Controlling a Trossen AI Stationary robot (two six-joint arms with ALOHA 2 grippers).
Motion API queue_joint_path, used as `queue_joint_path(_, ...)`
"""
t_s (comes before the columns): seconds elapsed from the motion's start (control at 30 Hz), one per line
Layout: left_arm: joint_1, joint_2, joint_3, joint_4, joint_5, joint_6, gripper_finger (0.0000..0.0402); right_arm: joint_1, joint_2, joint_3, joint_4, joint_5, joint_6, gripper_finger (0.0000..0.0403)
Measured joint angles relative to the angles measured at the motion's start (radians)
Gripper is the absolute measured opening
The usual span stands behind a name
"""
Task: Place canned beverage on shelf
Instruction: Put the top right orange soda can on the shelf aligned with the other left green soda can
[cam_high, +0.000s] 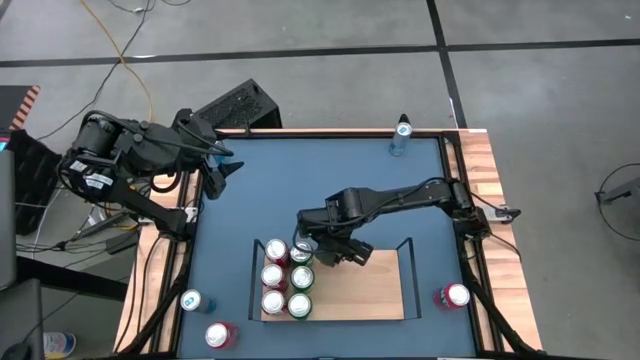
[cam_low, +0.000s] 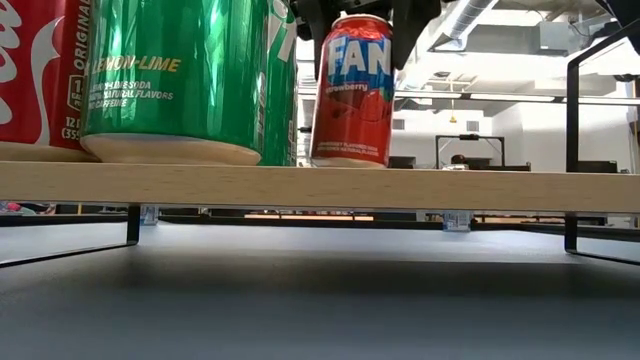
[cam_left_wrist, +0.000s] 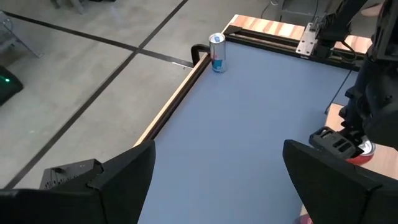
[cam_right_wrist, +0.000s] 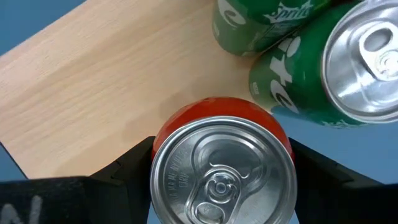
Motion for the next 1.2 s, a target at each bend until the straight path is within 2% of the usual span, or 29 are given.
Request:
queue_joint_path(0.63, 0.0, 0.0, 0.0, 0.001, -0.002, 0.017, 0.0339, -0.001, 0.027, 0.002, -0.001, -0.028, -0.012, 0.0282)
queue_joint_path(0.93, 0.0, 0.0, 0.0, 0.0, -0.002, 0.019, 0.0339, -0.001, 0.028, 0.001, -0.005, -0.003, -0.008, 0.0282)
queue_joint_path(1.2, 0.0, 0.0, 0.0, 0.001, -0.002, 0.026, 0.0339, -0.006, 0.028, 0.0, -0.004, -0.063, 0.001, 0.0282)
